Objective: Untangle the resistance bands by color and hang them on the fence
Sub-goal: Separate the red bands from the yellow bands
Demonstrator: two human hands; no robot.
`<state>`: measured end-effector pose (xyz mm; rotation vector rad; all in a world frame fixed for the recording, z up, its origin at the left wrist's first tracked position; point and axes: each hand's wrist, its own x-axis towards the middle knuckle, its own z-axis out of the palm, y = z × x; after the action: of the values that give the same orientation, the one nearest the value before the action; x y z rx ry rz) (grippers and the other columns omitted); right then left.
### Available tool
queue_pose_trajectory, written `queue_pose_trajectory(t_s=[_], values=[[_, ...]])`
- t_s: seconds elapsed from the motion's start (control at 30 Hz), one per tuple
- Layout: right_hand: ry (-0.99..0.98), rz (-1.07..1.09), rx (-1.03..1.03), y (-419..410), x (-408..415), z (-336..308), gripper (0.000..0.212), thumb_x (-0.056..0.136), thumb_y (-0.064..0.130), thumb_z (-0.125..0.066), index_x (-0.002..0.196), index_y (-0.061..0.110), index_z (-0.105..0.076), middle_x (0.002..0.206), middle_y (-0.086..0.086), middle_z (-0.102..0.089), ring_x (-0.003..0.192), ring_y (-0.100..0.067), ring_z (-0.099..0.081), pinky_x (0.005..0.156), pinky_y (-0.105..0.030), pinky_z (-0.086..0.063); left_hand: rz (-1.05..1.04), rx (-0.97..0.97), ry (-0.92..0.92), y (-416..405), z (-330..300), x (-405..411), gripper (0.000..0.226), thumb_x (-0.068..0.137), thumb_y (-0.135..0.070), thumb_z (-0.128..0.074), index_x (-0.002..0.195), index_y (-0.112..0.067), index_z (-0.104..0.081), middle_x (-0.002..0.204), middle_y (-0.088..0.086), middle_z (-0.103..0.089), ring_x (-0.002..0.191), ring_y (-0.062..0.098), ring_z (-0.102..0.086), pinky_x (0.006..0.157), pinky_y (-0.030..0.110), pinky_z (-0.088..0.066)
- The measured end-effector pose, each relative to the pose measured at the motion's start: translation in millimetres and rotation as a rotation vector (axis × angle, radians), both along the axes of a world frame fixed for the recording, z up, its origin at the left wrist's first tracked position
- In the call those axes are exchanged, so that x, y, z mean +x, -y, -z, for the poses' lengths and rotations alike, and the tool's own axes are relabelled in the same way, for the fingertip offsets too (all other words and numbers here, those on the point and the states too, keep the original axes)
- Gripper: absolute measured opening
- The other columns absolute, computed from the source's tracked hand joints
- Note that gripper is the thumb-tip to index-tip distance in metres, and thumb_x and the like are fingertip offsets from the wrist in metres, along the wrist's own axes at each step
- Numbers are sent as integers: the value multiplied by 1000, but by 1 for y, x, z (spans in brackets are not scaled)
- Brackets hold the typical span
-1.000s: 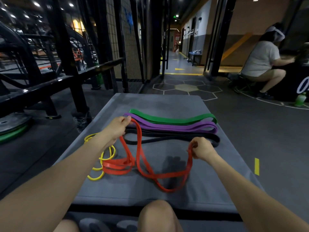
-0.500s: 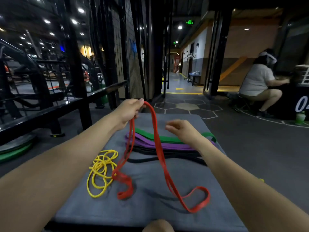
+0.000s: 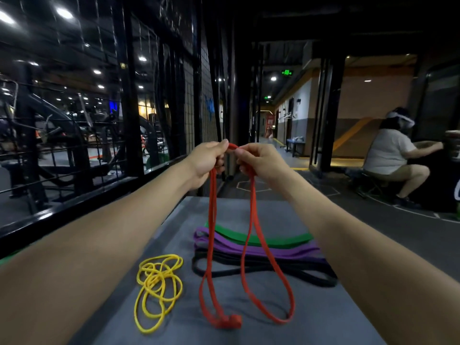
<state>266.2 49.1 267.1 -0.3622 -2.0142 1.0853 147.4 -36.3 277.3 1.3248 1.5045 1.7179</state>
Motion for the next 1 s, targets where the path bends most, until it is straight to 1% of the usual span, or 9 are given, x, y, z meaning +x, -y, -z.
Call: queue_pose_trajectory(t_s=[0.13,0.2,0.27,0.5,0.6,0.7,0.83,0.93,1.0], values=[[52,32,57,0,5,-18,22,88,12,-59,102,-4,-63,78,-11,-60,69,-18,-57,65,-21,-53,-3,6,-15,-2,-4,0,24,99,-28,-41,91,-14,-58,64,-5,-33,57,8,-33,63,23,-37],[111,58,100,-1,4,-23,25,87,18,-62,102,-1,-65,86,-14,-65,79,-25,-63,78,-30,-56,-13,8,-38,-3,-5,1,24,99,-29,-40,90,-15,-58,64,-5,-34,56,7,-32,63,23,-36],[161,78,150,0,3,-26,26,87,23,-61,103,3,-66,93,-15,-66,87,-28,-63,83,-38,-53,-18,14,-52,-3,-8,2,24,99,-30,-40,91,-16,-58,64,-6,-34,56,7,-32,63,23,-35],[114,3,59,2,-2,-43,20,94,16,-52,101,4,-66,77,-5,-58,72,-17,-55,80,-35,-53,-35,66,-39,-4,-21,-1,29,100,-30,-37,83,-17,-56,60,-8,-38,53,5,-35,59,21,-34],[143,7,71,5,-5,-48,26,97,20,-46,93,2,-64,67,-2,-47,59,-12,-44,62,-27,-44,-50,70,-21,-4,-25,-3,29,100,-30,-38,82,-16,-56,63,-7,-38,56,7,-33,59,22,-33],[169,28,206,6,-6,-48,29,96,23,-48,78,5,-60,62,-5,-42,55,-16,-38,56,-27,-37,-46,66,-8,-4,-24,-5,27,100,-30,-39,83,-17,-57,64,-6,-36,57,7,-32,59,22,-32],[309,161,451,8,-11,-50,30,94,22,-51,86,-3,-63,64,-7,-51,56,-17,-45,54,-27,-40,-59,44,-45,-1,-21,-9,30,100,-30,-39,80,-17,-57,65,-6,-40,59,8,-35,60,23,-33],[372,301,626,10,-18,-52,25,94,18,-47,81,3,-61,63,-1,-52,54,-15,-49,49,-24,-41,-56,38,-65,-1,-21,-8,29,100,-31,-38,93,-13,-60,84,-7,-56,77,4,-48,71,28,-43],[344,391,726,10,-23,-50,23,92,14,-46,83,2,-64,71,-4,-55,61,-20,-55,54,-31,-48,-54,48,-89,0,-22,-6,28,100,-31,-37,86,-16,-57,73,-7,-49,66,6,-41,62,24,-38]])
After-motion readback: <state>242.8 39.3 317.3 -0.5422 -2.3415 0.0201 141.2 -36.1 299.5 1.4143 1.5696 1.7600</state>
